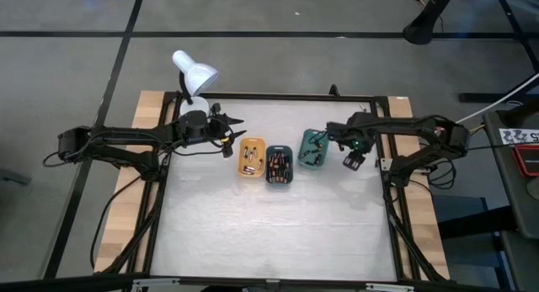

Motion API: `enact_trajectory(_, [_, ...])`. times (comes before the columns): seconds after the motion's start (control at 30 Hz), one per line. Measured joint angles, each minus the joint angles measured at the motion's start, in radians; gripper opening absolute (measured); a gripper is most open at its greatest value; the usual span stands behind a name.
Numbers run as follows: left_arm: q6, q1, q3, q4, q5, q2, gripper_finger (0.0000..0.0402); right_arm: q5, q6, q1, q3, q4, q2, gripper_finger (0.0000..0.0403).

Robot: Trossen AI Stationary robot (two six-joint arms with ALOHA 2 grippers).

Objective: Sort batteries
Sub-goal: Put the black battery into the green bin

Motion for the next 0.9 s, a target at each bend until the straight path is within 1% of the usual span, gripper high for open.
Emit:
enact_trajectory(0.07, [-0.001,0.0,0.0,0.0,0.0,0.0,0.0156,0.012,-0.041,0.0,-0.014,0.002,0.0,0.0241])
enact_trajectory(0.17, [-0.008,0.0,0.0,0.0,0.0,0.0,0.0156,-0.001,-0.108,0.0,-0.037,-0.002,0.0,0.0283])
enact_trajectory(0.23, [-0.01,0.0,0.0,0.0,0.0,0.0,0.0156,-0.027,-0.149,0.0,-0.053,-0.007,0.0,0.0302])
enact_trajectory(0.3, [-0.01,0.0,0.0,-0.001,0.0,0.0,0.0156,-0.042,-0.178,0.0,-0.048,-0.006,0.0,0.0312])
enact_trajectory(0.53, [-0.008,0.0,0.0,-0.002,0.003,0.0,0.0156,0.014,-0.258,0.0,-0.048,-0.01,0.0,0.0316])
enact_trajectory(0.7, [-0.005,0.0,0.0,-0.003,0.003,0.0,0.0156,0.009,-0.301,0.001,-0.041,-0.038,0.0,0.0316])
enact_trajectory(0.9, [0.005,0.0,0.0,-0.002,0.003,0.0,0.0156,0.093,-0.195,0.0,0.029,-0.064,0.0,0.0316])
